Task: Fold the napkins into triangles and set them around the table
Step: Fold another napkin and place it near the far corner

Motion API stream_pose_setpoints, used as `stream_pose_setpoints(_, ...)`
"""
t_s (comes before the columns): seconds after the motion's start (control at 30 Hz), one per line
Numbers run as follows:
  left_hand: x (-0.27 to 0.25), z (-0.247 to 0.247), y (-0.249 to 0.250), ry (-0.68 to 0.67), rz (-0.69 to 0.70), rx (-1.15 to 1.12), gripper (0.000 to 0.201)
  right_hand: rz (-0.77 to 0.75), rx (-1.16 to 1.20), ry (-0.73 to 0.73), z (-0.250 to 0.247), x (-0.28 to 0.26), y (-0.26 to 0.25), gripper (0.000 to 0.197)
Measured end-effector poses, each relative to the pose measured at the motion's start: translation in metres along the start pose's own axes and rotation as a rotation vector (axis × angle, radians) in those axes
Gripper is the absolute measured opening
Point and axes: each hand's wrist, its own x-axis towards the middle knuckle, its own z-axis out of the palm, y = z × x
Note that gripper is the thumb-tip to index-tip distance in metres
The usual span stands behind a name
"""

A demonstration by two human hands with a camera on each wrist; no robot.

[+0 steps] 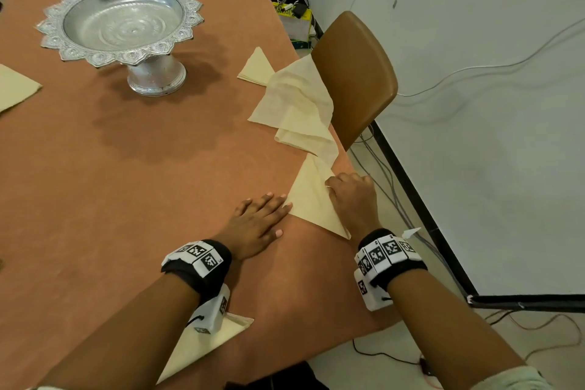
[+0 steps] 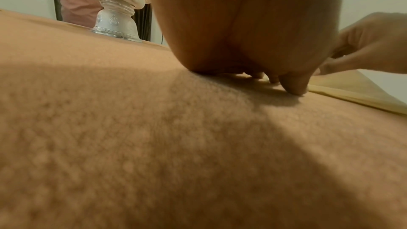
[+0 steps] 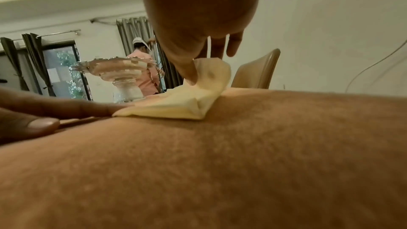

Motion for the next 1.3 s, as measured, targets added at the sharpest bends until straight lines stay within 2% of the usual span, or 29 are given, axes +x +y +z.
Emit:
stream_pose_setpoints(0.07,0.001,0.001,0.000,0.008,0.003,-0.004,0.074,0.015,0.082,-0.001,-0.008,0.001,-0.005,0.006)
stream_pose_setpoints(0.2,0.000,0.003,-0.001,0.021,0.002,-0.062,0.073,-0.063,0.243,-0.095,-0.016,-0.011,-0.035,0.021)
stream_pose_setpoints(0.27,-0.001,0.001,-0.001,0.054,-0.012,-0.161,0.068,0.026,0.394,-0.230,-0.010,-0.013,-0.045,0.032)
stream_pose_setpoints(0.33,-0.003,-0.004,0.001,0.112,-0.051,-0.352,0.065,0.142,0.518,-0.396,-0.007,-0.012,-0.047,0.045)
stream_pose_setpoints(0.4,-0.004,-0.007,0.003,0.144,-0.054,-0.429,0.067,0.230,0.636,-0.439,-0.008,-0.010,-0.045,0.046)
stream_pose_setpoints(0.43,-0.004,-0.008,0.005,0.136,-0.038,-0.365,0.068,0.235,0.669,-0.449,-0.009,-0.008,-0.043,0.043)
stream_pose_setpoints(0.53,-0.004,-0.006,0.007,0.031,-0.002,-0.010,0.067,0.192,0.674,-0.561,-0.014,0.005,-0.033,0.039)
stream_pose_setpoints(0.57,-0.003,-0.007,0.006,0.007,-0.004,0.051,0.073,0.199,0.684,-0.562,-0.015,0.013,-0.028,0.038)
stream_pose_setpoints(0.63,-0.002,-0.013,0.006,-0.018,-0.007,0.057,0.087,0.262,0.701,-0.418,-0.018,0.038,-0.018,0.033)
stream_pose_setpoints(0.7,-0.001,-0.019,0.005,-0.042,-0.001,0.009,0.085,0.273,0.655,-0.270,-0.015,0.074,-0.008,0.028)
stream_pose_setpoints(0.73,0.000,-0.021,0.003,-0.047,-0.002,-0.021,0.080,0.236,0.586,-0.281,-0.010,0.095,-0.005,0.026)
stream_pose_setpoints(0.83,-0.003,-0.028,-0.007,-0.014,-0.067,-0.114,0.075,0.202,0.434,-0.535,0.011,0.145,-0.006,0.030)
stream_pose_setpoints(0.87,-0.006,-0.030,-0.013,0.008,-0.114,-0.143,0.077,0.220,0.455,-0.592,0.017,0.155,-0.008,0.034)
stream_pose_setpoints(0.93,-0.018,-0.035,-0.029,0.053,-0.221,-0.225,0.094,0.233,0.498,-0.604,0.026,0.167,-0.018,0.041)
stream_pose_setpoints(1.0,-0.035,-0.041,-0.047,0.106,-0.313,-0.316,0.106,0.169,0.460,-0.590,0.030,0.173,-0.039,0.043)
stream_pose_setpoints(1.17,-0.085,-0.044,-0.097,0.248,-0.479,-0.408,0.092,-0.084,0.355,-0.572,0.032,0.167,-0.128,0.027)
stream_pose_setpoints(1.3,-0.117,-0.046,-0.117,0.389,-0.544,-0.398,0.079,-0.312,0.288,-0.610,0.038,0.154,-0.208,0.034)
